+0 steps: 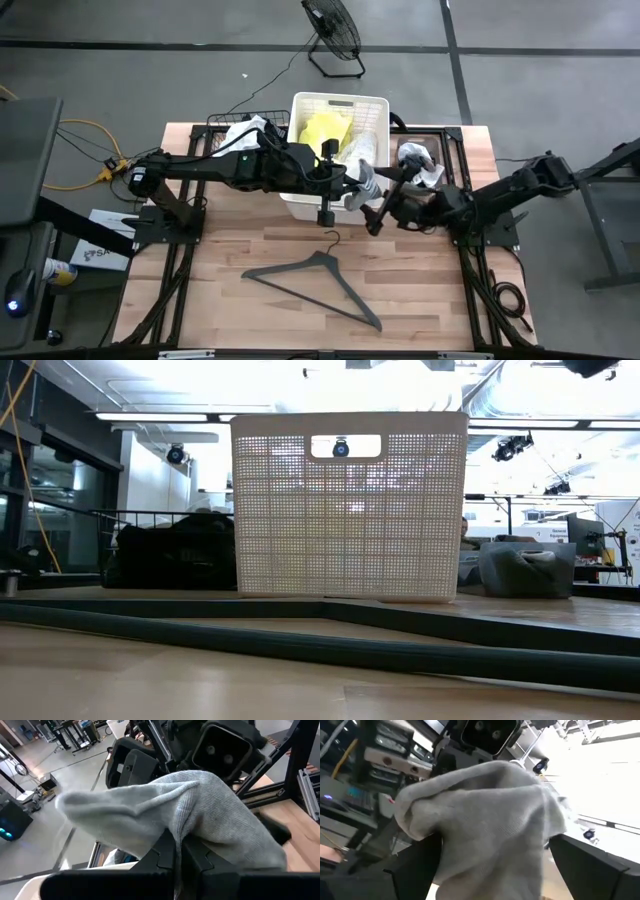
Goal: Pick & Place Cloths
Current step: Put the grey sock into black bin
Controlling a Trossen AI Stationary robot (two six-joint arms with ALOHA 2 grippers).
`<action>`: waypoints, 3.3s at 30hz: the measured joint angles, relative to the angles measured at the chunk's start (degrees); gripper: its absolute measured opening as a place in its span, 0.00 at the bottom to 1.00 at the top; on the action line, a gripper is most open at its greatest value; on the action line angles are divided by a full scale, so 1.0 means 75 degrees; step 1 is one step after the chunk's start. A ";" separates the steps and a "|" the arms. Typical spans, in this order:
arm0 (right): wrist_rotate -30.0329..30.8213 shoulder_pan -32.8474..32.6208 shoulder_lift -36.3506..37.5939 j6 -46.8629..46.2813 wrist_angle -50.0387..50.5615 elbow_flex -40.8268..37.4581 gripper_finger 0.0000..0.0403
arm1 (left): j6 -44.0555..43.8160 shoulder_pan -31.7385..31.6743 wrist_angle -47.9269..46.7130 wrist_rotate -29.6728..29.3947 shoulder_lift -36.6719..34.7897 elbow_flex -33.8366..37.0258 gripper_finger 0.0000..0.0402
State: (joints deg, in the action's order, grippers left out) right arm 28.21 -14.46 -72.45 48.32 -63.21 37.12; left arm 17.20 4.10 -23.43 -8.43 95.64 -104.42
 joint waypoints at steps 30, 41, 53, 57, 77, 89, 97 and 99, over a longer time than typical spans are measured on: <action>0.2777 -0.0495 -0.0170 -0.0219 0.0371 0.0225 0.01 | -0.0153 0.0006 -0.0352 -0.0006 0.0000 0.0003 0.15; 0.4314 -0.0486 0.0173 -0.0230 0.0408 0.0222 0.01 | -0.0151 0.0009 -0.0726 -0.0241 -0.0619 0.0009 0.73; 0.7336 0.0119 0.1532 -0.0099 0.2369 0.0221 0.01 | -0.1842 0.0009 -0.2057 -0.1154 -0.1622 0.0000 0.84; 0.7720 0.0663 0.1860 -0.0297 0.2709 0.0216 0.01 | -0.2322 0.0009 -0.2623 -0.1144 -0.1731 -0.0003 0.84; 0.8202 0.4081 0.1973 -0.2900 0.8521 0.0210 0.01 | -0.3096 0.0397 -0.3885 -0.0611 -0.1740 0.0000 0.84; 0.3935 0.5678 0.1964 -0.6687 1.3181 0.0210 0.01 | -0.3131 0.0560 -0.3875 -0.0644 -0.1740 0.0000 0.84; 0.2050 0.6448 0.1379 -0.7628 1.3895 0.0210 0.01 | -0.3168 0.0560 -0.3875 -0.0641 -0.1740 0.0001 0.84; 0.2043 0.6453 0.1114 -0.7625 1.3899 0.0210 0.01 | -0.3192 0.0560 -0.3887 -0.0641 -0.1740 0.0003 0.84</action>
State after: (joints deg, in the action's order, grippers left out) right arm 43.53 33.94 -64.09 -8.86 41.03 38.70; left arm -6.74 8.29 -52.58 -13.23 82.59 -104.40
